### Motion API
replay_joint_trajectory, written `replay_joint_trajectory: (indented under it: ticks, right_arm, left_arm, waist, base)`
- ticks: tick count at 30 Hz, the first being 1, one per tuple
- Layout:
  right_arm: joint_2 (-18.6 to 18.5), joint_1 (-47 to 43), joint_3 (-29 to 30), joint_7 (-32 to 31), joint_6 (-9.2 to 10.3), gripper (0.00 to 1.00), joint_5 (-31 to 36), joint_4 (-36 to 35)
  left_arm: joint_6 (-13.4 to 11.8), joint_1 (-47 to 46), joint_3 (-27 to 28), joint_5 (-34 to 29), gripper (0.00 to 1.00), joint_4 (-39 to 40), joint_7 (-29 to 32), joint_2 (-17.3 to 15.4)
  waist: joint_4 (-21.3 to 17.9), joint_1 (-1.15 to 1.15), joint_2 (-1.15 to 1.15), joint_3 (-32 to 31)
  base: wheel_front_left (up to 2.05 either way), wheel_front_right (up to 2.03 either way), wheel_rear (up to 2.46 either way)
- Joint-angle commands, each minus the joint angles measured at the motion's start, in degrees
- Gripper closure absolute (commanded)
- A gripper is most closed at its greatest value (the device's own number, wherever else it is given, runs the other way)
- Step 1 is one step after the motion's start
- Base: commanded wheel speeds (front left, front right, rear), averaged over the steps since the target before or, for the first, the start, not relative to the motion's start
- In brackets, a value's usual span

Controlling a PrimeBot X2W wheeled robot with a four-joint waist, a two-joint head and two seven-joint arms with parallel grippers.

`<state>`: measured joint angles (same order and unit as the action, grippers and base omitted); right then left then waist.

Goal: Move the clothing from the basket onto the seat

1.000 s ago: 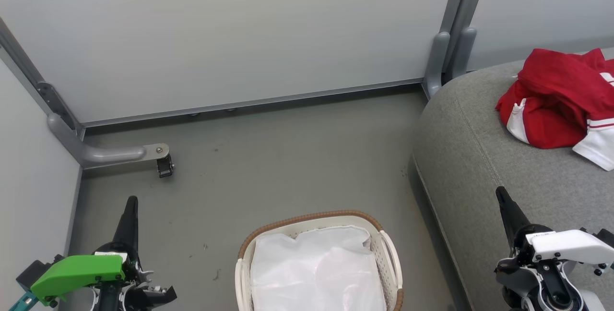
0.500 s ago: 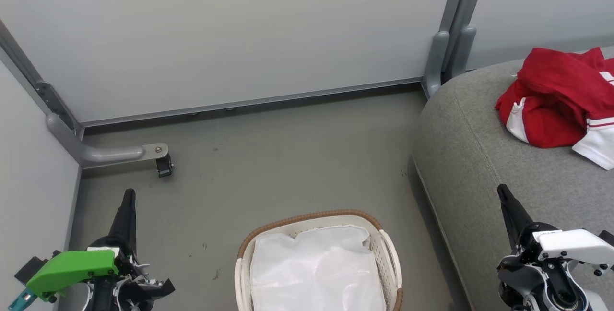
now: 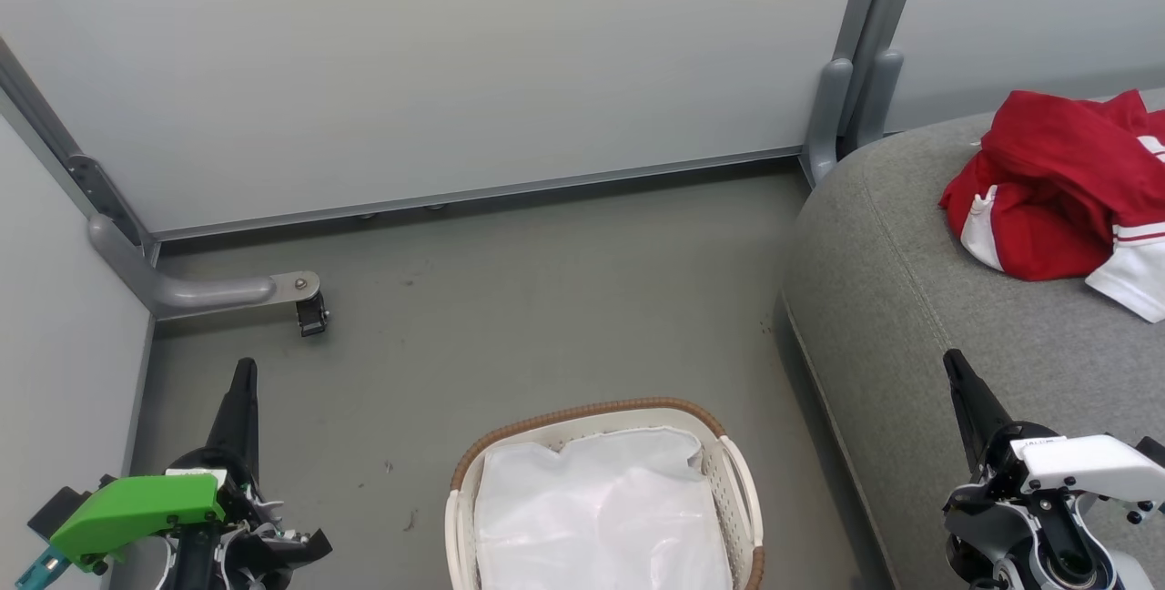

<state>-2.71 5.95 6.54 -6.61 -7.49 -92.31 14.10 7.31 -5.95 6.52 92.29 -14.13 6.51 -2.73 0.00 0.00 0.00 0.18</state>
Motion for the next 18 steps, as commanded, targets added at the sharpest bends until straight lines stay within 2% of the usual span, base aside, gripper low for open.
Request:
replay_joint_trajectory:
  ticks: [1,18]
  right_arm:
    - [-0.32,0.48,0.11,-0.07,0.00,1.00,-0.20,-0.22]
    - [-0.32,0.48,0.10,-0.07,0.00,1.00,-0.20,-0.21]
  left_arm:
    - [0.37,-0.64,0.15,0.23,1.00,0.16,0.25,-0.27]
    - [0.37,-0.64,0.13,0.21,1.00,0.16,0.25,-0.27]
  waist:
    - [0.00,0.00,0.00,0.00]
    - [0.00,0.00,0.00,0.00]
  base:
    - [0.00,0.00,0.00]
    - [0.00,0.00,0.00]
